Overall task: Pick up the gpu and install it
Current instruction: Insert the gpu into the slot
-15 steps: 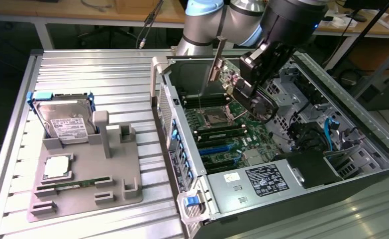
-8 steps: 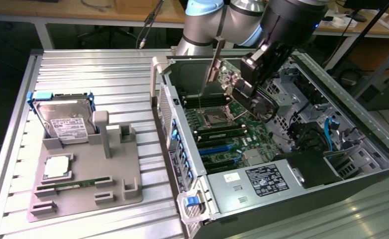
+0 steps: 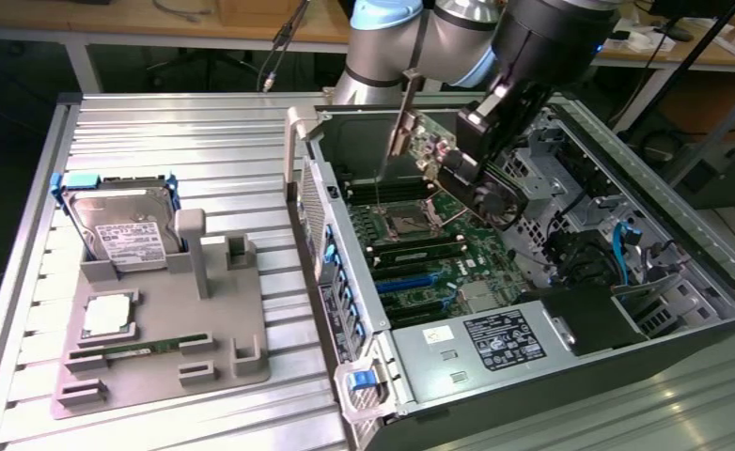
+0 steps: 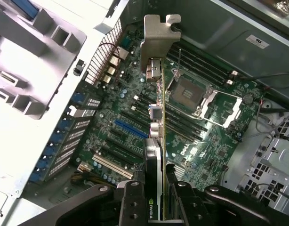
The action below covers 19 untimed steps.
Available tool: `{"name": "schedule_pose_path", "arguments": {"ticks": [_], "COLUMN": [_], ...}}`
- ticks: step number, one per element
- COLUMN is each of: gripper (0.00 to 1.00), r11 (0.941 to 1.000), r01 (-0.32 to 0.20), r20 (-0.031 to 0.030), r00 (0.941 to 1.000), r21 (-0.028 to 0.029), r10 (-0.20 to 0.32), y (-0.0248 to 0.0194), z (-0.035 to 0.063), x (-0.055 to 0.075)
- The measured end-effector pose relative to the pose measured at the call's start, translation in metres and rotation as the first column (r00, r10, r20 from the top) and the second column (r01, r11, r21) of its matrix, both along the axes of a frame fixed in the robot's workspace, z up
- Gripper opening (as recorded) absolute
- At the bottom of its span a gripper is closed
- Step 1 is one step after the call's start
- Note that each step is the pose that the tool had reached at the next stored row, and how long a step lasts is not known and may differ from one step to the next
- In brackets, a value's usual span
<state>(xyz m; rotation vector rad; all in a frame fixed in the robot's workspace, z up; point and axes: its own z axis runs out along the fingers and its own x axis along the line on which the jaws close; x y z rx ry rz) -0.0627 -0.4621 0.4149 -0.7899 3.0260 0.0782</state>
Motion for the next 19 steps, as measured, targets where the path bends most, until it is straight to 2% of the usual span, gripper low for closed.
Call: {"name": "schedule_pose_path", "arguments": {"ticks": [10,19], "gripper": [0.27,0.27], "r11": [0.9983,0.9936], "r01": [-0.058,-0.113], "r20": [0.0,0.0], "r00": [0.9983,0.9936], "r21": [0.0,0.0], "r10": [0.058,0.113], "y": [0.0,0.0], "z": [0.0,0.0], "x": [0.0,0.0]}}
